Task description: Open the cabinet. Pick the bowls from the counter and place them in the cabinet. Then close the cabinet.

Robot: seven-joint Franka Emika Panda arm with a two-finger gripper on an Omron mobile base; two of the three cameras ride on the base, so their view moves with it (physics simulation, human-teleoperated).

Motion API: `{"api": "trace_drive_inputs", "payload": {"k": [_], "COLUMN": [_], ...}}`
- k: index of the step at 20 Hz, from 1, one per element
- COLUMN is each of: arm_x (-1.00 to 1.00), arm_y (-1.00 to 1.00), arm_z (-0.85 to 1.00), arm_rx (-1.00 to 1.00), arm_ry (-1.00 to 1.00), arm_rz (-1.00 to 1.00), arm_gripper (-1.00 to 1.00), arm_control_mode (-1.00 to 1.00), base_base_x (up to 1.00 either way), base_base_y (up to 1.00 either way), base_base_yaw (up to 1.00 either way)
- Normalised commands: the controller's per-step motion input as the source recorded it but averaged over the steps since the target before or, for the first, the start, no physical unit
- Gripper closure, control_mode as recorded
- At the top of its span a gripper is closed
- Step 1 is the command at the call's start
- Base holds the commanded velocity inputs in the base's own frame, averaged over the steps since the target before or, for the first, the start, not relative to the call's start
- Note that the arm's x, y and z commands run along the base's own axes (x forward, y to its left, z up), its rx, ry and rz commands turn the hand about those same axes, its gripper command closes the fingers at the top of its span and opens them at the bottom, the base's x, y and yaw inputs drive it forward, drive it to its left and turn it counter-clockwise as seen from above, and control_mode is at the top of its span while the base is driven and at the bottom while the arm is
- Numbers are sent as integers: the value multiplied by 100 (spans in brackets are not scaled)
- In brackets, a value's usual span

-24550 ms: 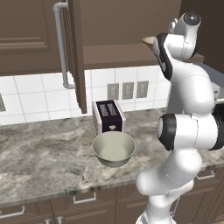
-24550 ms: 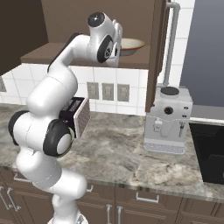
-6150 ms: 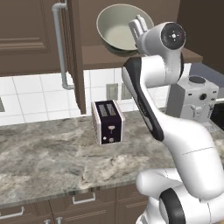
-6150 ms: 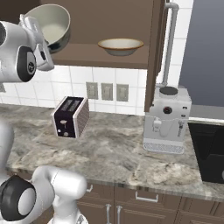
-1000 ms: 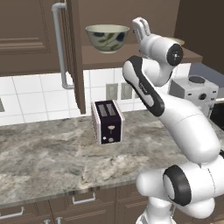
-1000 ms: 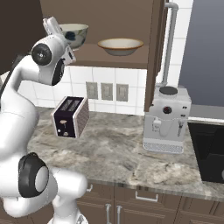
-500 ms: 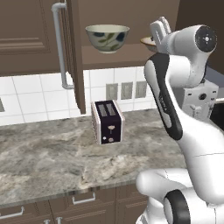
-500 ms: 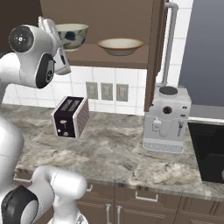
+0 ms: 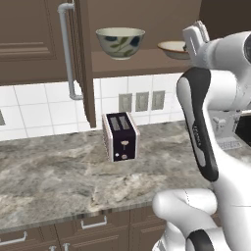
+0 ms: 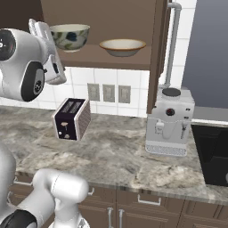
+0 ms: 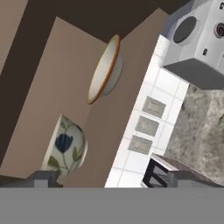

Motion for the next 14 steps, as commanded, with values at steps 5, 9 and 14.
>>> {"api": "trace_drive_inputs", "payload": {"k": [5, 9, 14], "arm_x": [-45, -49, -45], "arm_y": [-17, -28, -44], "arm_z": [0, 0, 0], "arm_rx": [0, 0, 0], "arm_ry": [2, 8, 14], "arm_rz": [-1, -8, -12], "arm_gripper": [-100, -100, -100], "arm_control_mode": [-100, -100, -100], "base_base_x": [0, 0, 0], "base_base_y": [0, 0, 0], "base_base_yaw": [0, 0, 0]}}
